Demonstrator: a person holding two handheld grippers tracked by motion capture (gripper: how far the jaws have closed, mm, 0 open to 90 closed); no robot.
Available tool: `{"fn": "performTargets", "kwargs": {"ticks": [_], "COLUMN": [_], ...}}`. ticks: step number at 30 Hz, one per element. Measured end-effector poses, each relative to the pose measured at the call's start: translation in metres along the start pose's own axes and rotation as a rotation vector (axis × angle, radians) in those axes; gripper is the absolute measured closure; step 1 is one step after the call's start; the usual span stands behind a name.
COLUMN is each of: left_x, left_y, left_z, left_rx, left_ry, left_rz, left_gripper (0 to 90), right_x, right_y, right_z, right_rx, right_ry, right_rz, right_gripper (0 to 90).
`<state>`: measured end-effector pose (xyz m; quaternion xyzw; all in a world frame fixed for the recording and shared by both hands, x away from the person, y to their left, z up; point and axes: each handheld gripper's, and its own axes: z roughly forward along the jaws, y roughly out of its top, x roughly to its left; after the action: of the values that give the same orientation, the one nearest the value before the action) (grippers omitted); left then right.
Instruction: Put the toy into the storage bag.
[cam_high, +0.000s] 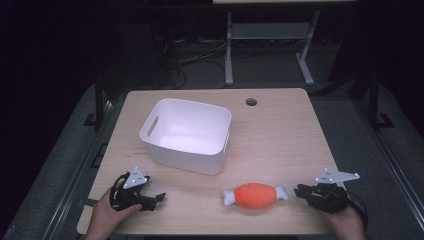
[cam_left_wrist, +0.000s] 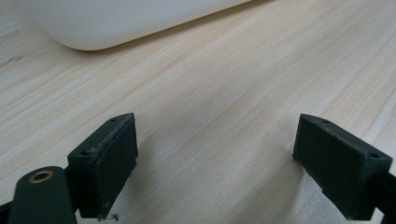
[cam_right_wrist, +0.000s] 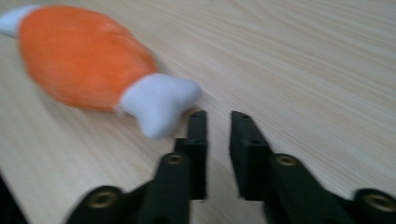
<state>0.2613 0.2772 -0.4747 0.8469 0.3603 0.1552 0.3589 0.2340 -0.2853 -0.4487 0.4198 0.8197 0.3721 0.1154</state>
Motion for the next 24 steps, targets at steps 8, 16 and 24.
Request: {"fn": "performTargets", "kwargs": {"ticks": [8, 16, 24], "left_x": [0.0, 0.0, 0.0], "left_y": [0.0, 0.0, 0.0], "left_z": [0.0, 0.0, 0.0], "left_rx": [0.0, 0.0, 0.0], "left_ry": [0.0, 0.0, 0.0], "left_rz": [0.0, 0.0, 0.0], "left_gripper": [12.9, 12.8, 12.8], "right_x": [0.015, 0.028, 0.031], "right_y": [0.007, 0.011, 0.01], "right_z": [-0.009, -0.006, 0.002], "right_rx": [-0.04, -0.04, -0.028], "right_ry": [0.088, 0.153, 0.161], "right_rz": [-0.038, -0.067, -0.068], "right_gripper": [89.5, 89.4, 89.3]}}
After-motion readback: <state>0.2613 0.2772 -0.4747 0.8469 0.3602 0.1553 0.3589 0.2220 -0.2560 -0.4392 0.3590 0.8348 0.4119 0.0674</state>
